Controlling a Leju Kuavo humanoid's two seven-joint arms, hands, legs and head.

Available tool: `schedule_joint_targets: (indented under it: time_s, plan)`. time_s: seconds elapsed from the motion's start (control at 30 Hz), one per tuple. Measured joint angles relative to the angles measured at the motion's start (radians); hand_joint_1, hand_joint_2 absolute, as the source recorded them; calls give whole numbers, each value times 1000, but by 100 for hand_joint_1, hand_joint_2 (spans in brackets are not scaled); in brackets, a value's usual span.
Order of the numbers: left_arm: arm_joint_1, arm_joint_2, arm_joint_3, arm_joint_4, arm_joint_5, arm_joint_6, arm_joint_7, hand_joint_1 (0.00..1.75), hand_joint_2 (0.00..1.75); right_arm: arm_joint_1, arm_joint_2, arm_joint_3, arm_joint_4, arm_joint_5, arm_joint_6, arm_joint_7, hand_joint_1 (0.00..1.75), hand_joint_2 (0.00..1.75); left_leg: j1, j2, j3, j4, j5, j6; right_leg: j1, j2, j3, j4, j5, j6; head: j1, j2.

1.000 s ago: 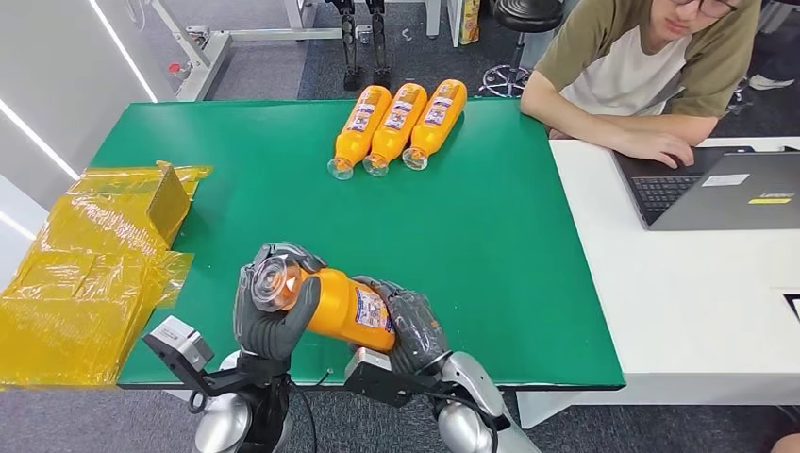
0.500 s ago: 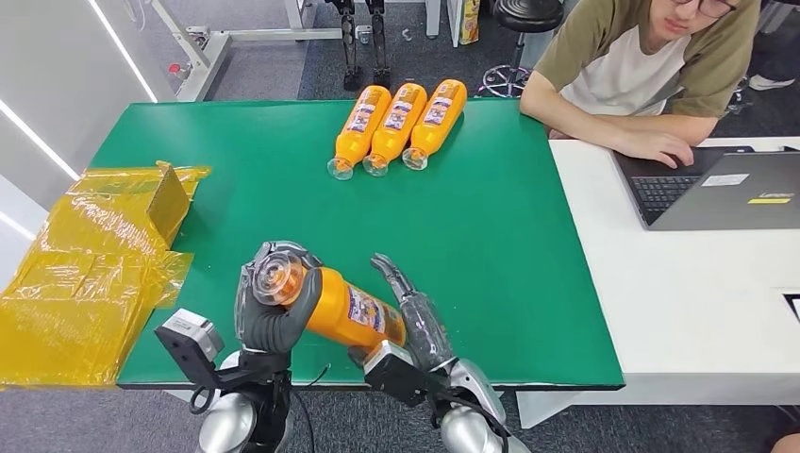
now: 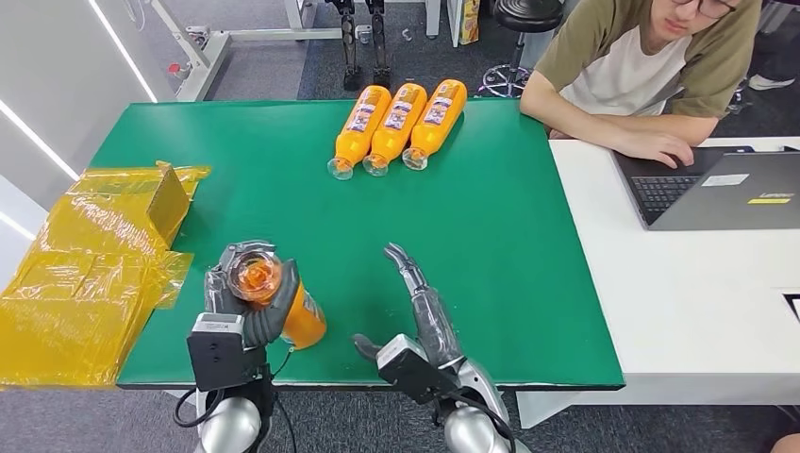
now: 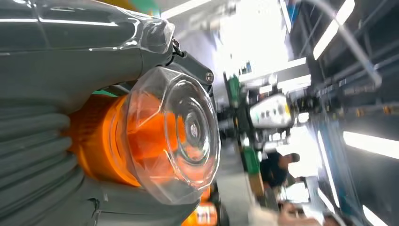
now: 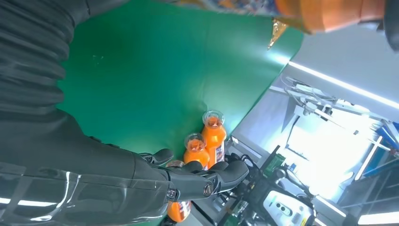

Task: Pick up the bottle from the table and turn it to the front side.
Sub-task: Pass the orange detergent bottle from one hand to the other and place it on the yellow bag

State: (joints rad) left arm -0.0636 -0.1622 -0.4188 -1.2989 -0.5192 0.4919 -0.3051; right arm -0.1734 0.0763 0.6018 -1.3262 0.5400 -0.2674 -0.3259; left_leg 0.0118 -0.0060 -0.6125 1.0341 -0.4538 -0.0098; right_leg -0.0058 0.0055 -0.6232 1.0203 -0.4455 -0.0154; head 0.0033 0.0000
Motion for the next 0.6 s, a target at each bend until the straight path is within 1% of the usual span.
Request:
schedule_joint_targets:
  time_s: [0.03,0.1,0.17,0.2,0.27,0.33,0.37,0.43,0.53,0.6]
  plan:
    - [-2,7,3,0,-38,23,11,175,175,2,0,-1,-4,-2,-2,-2,0,175,0,0,0,0,0,0,0,0,0,0,0,0,0,0]
    - [-5,21,14,-1,-165,77,54,175,175,6,0,-4,-14,-10,-8,-9,0,175,0,0,0,0,0,0,0,0,0,0,0,0,0,0]
    - [-8,41,35,-4,-356,124,117,175,175,13,0,-9,-30,-25,-17,-21,0,175,0,1,0,0,0,0,0,1,0,0,0,0,0,0]
    - [-11,54,49,-8,-453,131,149,175,175,18,0,-11,-39,-32,-22,-27,0,175,0,1,0,0,0,0,0,1,0,1,0,0,0,0]
    - [-21,94,80,-19,-651,105,202,175,175,25,0,-17,-60,-47,-31,-39,0,175,0,1,0,0,0,0,0,1,0,1,0,0,0,0]
    - [-44,158,105,-25,-806,24,219,175,175,29,0,-24,-78,-67,-37,-54,0,175,1,1,1,0,0,-1,1,1,0,1,0,0,0,0]
    - [-61,200,112,-20,-852,-28,211,175,175,30,0,-27,-85,-81,-41,-65,0,175,1,1,1,0,1,-1,1,1,0,1,0,-1,0,0]
    - [-114,287,115,12,-874,-133,154,175,175,31,0,-32,-95,-115,-55,-92,0,175,1,1,2,0,2,-2,1,1,0,2,0,-1,0,0]
    - [-244,411,96,134,-845,-285,25,175,175,34,0,-38,-112,-171,-88,-139,0,175,1,1,2,0,3,-4,2,1,-1,3,2,-4,0,0]
    - [-340,467,66,245,-836,-336,-21,175,175,38,0,-42,-127,-195,-106,-159,0,175,1,2,1,0,5,-4,2,1,-1,3,3,-5,0,0]
